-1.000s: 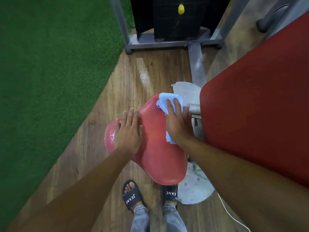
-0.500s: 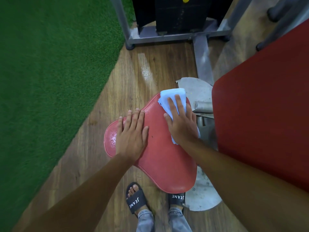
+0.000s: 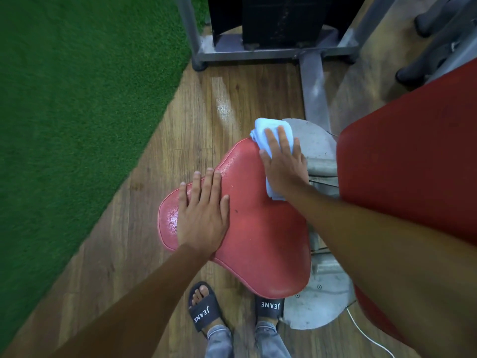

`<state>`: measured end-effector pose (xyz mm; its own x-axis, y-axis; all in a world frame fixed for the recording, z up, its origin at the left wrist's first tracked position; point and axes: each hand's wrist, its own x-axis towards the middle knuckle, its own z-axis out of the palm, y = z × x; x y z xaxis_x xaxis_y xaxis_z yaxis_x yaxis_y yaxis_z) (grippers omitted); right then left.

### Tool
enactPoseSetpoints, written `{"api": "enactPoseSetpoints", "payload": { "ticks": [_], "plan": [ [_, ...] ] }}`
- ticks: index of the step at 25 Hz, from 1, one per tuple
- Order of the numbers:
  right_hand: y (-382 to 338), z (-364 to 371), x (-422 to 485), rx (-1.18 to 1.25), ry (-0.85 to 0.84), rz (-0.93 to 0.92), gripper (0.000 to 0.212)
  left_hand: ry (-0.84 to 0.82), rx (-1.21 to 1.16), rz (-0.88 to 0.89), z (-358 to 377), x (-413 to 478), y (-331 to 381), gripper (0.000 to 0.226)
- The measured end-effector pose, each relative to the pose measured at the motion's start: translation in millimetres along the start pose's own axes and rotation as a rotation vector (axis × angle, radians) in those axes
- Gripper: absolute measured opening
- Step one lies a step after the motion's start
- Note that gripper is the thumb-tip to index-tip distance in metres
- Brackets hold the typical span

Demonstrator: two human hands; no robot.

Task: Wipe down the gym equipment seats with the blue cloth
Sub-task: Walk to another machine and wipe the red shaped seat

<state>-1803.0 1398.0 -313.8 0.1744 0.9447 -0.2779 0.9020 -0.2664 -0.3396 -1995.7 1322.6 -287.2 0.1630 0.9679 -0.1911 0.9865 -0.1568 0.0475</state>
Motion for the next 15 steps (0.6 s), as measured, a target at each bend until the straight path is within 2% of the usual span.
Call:
{"api": "enactPoseSetpoints", "payload": {
  "ticks": [2, 6, 9, 15],
  "plan": [
    [1, 3, 3, 0.042, 0.015, 0.053, 0.053, 0.015, 0.014, 0.009, 1, 0, -1, 0.056],
    [4, 22, -80, -0.046, 0.219, 0.066, 0.054, 0.001, 0.046, 0.078, 1, 6, -6, 0.056],
    [9, 30, -118, -0.059, 0.184, 0.047, 0.056, -0.007, 0.078, 0.120, 1, 9, -11, 0.056],
    [-17, 17, -29, 0.051, 0.115, 0.099, 0.053, 0.029, 0.052, 0.130, 5, 9, -12, 0.056]
  ]
}}
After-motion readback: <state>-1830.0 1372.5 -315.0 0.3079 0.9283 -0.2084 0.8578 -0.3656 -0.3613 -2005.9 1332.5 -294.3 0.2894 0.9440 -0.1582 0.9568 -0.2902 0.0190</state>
